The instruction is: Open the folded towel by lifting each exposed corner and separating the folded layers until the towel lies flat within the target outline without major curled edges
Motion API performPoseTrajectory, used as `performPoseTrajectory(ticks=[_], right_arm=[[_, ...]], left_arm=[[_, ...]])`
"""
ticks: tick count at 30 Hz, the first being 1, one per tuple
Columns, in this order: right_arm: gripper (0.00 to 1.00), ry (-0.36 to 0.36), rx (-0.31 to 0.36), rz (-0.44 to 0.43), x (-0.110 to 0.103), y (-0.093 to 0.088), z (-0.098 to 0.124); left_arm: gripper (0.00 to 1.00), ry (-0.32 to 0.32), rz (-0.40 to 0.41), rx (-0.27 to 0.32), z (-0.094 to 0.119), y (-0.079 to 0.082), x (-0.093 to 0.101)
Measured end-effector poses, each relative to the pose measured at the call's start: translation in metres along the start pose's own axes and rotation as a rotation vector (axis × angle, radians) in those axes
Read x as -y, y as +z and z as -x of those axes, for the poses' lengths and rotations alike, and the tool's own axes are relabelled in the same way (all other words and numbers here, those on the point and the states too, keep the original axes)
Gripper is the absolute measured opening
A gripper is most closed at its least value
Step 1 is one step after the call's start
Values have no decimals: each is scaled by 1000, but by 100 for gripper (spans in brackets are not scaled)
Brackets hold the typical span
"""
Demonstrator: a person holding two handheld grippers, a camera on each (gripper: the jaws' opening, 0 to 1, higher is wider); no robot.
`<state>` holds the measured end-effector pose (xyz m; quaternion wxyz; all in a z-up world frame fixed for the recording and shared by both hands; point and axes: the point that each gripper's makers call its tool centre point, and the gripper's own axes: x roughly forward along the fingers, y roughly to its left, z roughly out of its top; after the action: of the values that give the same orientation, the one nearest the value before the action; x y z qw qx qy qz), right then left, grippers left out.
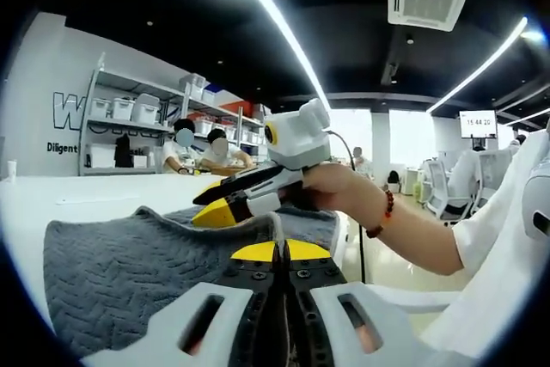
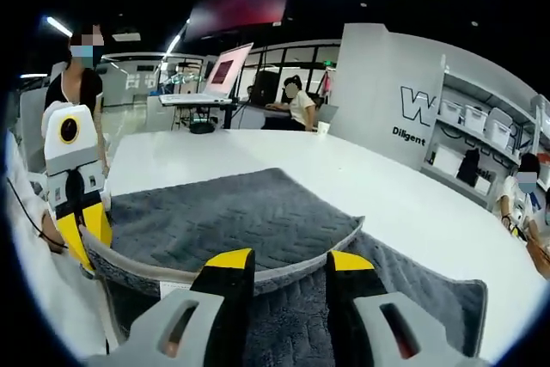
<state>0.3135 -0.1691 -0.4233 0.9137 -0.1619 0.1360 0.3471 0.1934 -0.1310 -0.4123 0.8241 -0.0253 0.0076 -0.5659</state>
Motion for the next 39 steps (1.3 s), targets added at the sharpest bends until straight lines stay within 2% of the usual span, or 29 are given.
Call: performPoseTrajectory(ticks=[5, 10, 39], right_arm=[[29, 16, -3, -32, -1, -3, -3], [29, -5, -17, -20, 3, -2, -4], [29, -7, -66, -59, 19, -7, -22]], left_arm=[[0, -2, 0, -4, 0, -2, 1], [0, -6, -12, -15, -1, -5, 1], [0, 0, -20, -17, 1, -4, 0]])
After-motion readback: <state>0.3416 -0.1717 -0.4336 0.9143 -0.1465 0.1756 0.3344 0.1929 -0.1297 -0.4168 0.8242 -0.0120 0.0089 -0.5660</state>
